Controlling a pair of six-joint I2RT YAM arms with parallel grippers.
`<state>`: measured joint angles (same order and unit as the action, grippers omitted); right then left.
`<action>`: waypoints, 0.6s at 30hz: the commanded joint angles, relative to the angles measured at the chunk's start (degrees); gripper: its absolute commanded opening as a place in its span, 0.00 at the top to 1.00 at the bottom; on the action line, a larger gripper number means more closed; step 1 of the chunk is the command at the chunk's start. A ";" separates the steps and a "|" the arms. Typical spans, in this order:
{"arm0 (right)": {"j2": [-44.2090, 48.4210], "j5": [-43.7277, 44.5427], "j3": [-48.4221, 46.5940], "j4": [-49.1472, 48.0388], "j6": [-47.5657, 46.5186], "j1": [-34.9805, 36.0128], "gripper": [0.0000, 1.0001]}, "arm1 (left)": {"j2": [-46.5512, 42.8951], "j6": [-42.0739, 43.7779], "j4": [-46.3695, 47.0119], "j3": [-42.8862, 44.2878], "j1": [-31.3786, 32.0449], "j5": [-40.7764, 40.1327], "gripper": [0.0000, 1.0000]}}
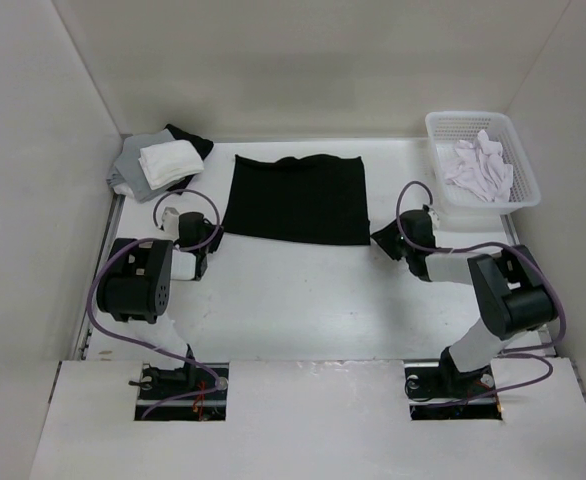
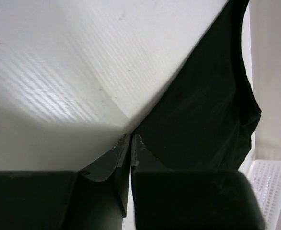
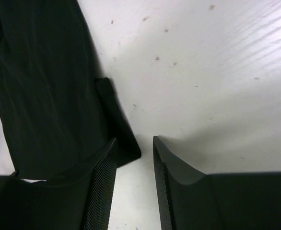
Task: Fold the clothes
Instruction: Fold the tank top
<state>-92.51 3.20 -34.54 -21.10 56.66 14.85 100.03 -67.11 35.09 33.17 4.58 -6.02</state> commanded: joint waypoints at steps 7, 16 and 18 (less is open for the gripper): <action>4.33 4.78 2.01 -3.07 2.49 3.91 0.70 | -4.23 -0.56 2.26 -3.55 -1.11 -0.39 1.00; 4.19 4.36 0.00 -0.25 -0.68 6.64 0.65 | -4.05 -0.83 3.23 -3.99 -0.67 -0.13 1.00; 2.78 4.36 0.09 -0.95 -0.07 6.64 0.65 | -4.05 -0.83 3.23 -3.99 -0.76 0.04 1.00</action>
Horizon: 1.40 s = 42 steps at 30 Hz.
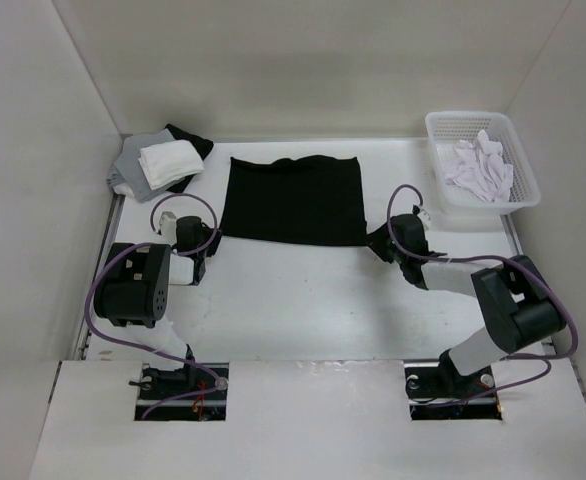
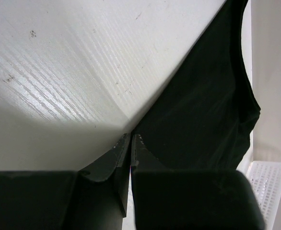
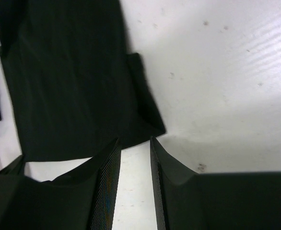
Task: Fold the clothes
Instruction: Fold the tank top
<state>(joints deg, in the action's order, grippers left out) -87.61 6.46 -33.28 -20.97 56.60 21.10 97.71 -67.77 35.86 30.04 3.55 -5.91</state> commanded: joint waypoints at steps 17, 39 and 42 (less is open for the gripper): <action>-9.33 1.54 -3.02 -3.11 3.78 -0.32 0.82 | -2.44 -0.61 3.08 -0.69 0.18 0.46 1.00; 47.68 19.62 -12.93 37.37 -14.84 15.83 1.00 | -59.09 7.29 -25.10 4.83 1.67 -1.12 1.00; 53.32 26.74 -21.28 46.17 -17.22 24.17 1.00 | -67.89 10.10 -33.81 11.16 2.73 -1.38 1.00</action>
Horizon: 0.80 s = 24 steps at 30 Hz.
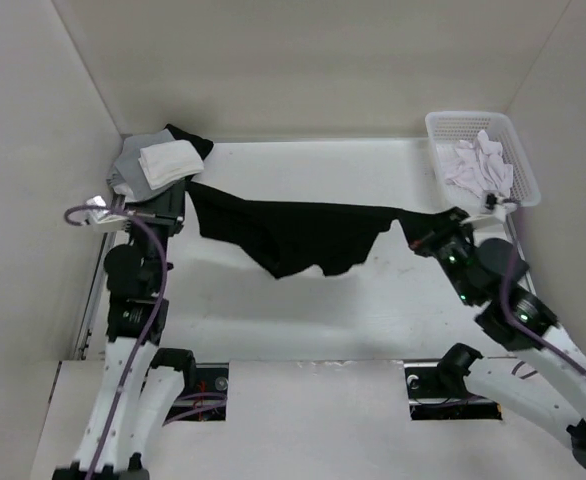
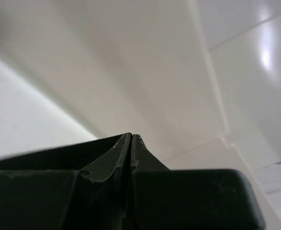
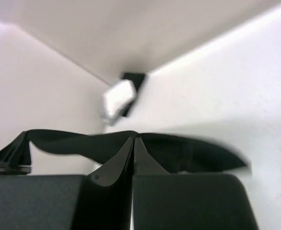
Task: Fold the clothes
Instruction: Fold the tank top
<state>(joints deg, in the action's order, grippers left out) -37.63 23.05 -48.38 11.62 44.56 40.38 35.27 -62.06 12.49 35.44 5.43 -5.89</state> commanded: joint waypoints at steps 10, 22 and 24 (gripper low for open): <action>2.22 13.09 -12.98 18.89 -6.59 16.28 0.98 | -9.00 6.87 -20.84 8.08 1.03 -1.32 1.00; -35.00 -27.16 -5.56 -9.66 -4.04 -21.77 0.98 | 36.13 2.13 4.89 2.42 -1.87 1.75 1.00; -44.25 -29.28 -11.27 -11.00 -4.13 -24.24 0.99 | 46.43 1.77 7.54 8.56 -2.14 2.28 1.00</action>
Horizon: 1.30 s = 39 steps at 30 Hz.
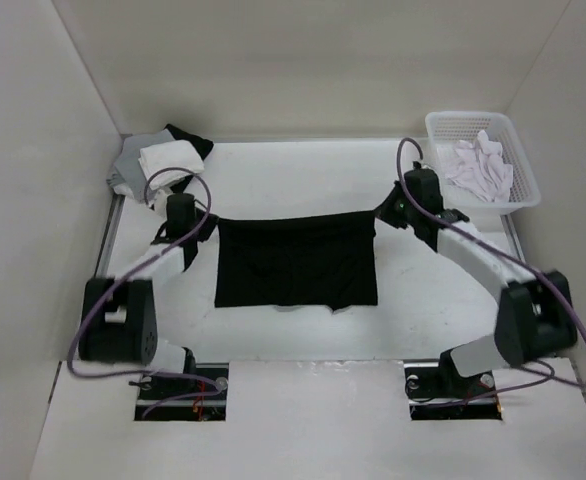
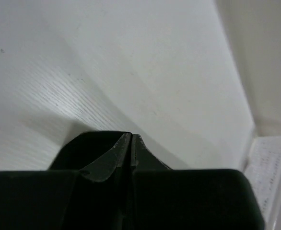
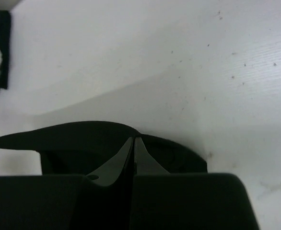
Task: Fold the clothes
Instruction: Fold the tank top
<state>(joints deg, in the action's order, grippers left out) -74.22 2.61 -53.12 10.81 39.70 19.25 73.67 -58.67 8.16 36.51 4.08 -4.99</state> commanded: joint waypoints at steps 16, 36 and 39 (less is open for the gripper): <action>-12.73 -10.44 -5.09 -16.25 2.84 -8.74 0.99 | 17.40 -4.51 19.59 10.09 -1.57 6.31 1.00; 12.78 -1.39 29.82 -17.58 8.72 3.73 0.97 | -1.87 -2.50 27.25 -18.93 -5.44 11.67 0.98; 11.29 -0.33 31.41 -17.75 9.69 4.44 0.83 | 0.59 -3.02 27.52 -19.90 -6.93 12.81 0.91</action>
<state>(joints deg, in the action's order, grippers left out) -62.22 -0.73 -22.44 -4.51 47.27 23.03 72.99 -62.72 32.56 17.63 -1.45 6.31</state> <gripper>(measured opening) 0.140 0.079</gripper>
